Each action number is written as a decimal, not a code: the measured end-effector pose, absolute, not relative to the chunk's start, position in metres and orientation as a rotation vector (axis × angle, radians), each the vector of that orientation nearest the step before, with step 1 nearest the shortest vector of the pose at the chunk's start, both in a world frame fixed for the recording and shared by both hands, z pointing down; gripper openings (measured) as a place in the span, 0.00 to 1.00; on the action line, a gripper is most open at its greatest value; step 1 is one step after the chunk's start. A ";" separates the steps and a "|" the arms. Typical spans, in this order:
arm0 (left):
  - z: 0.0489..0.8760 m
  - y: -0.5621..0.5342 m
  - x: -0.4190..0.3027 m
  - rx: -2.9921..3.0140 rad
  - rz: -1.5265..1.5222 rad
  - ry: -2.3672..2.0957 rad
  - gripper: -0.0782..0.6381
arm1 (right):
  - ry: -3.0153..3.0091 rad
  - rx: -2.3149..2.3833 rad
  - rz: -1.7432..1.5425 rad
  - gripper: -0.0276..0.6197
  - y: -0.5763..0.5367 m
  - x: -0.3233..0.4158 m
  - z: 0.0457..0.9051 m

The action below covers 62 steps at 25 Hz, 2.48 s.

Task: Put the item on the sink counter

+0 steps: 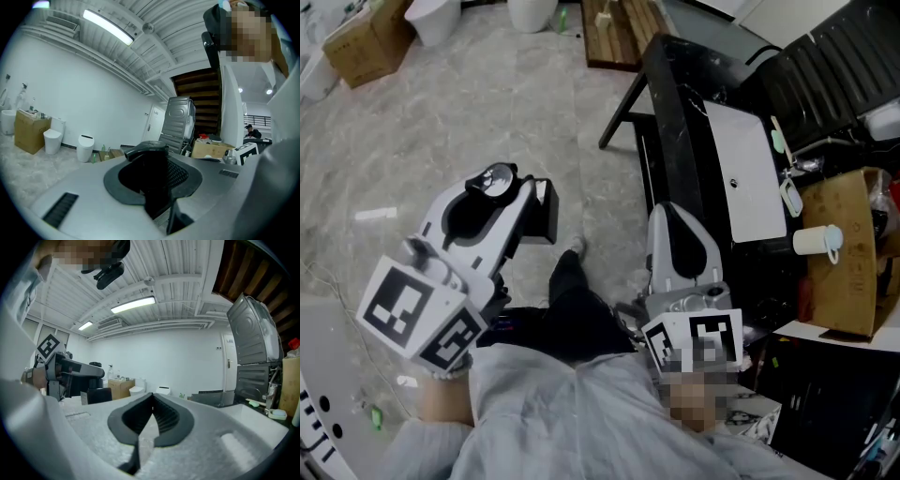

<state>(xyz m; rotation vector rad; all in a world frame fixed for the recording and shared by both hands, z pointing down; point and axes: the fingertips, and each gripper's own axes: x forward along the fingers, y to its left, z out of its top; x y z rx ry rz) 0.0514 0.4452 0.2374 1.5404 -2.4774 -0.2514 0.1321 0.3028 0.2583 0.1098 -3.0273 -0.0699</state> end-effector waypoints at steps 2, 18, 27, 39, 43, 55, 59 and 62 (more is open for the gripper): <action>0.237 0.438 0.041 1.535 -0.252 -2.483 0.25 | -3.025 0.100 -0.065 0.04 0.294 0.120 0.260; 0.226 0.317 -0.076 1.579 -0.205 -2.461 0.25 | -3.045 0.089 -0.038 0.04 0.181 -0.005 0.255; 0.218 0.231 -0.134 1.642 -0.202 -2.440 0.25 | -3.051 0.168 -0.036 0.04 0.094 -0.055 0.252; 0.215 0.153 -0.151 1.768 -0.160 -2.357 0.25 | -3.072 0.272 -0.027 0.04 0.033 -0.066 0.253; 0.212 0.138 -0.148 1.804 -0.163 -2.329 0.25 | -3.069 0.329 -0.013 0.04 0.022 -0.057 0.252; 0.206 0.095 -0.143 1.942 -0.173 -2.226 0.25 | -3.048 0.543 -0.030 0.04 -0.014 -0.031 0.248; 0.206 0.066 -0.146 2.014 -0.174 -2.154 0.25 | -3.021 0.658 -0.037 0.04 -0.032 -0.023 0.245; 0.209 0.042 -0.150 2.065 -0.173 -2.091 0.25 | -2.993 0.741 -0.039 0.04 -0.048 -0.020 0.246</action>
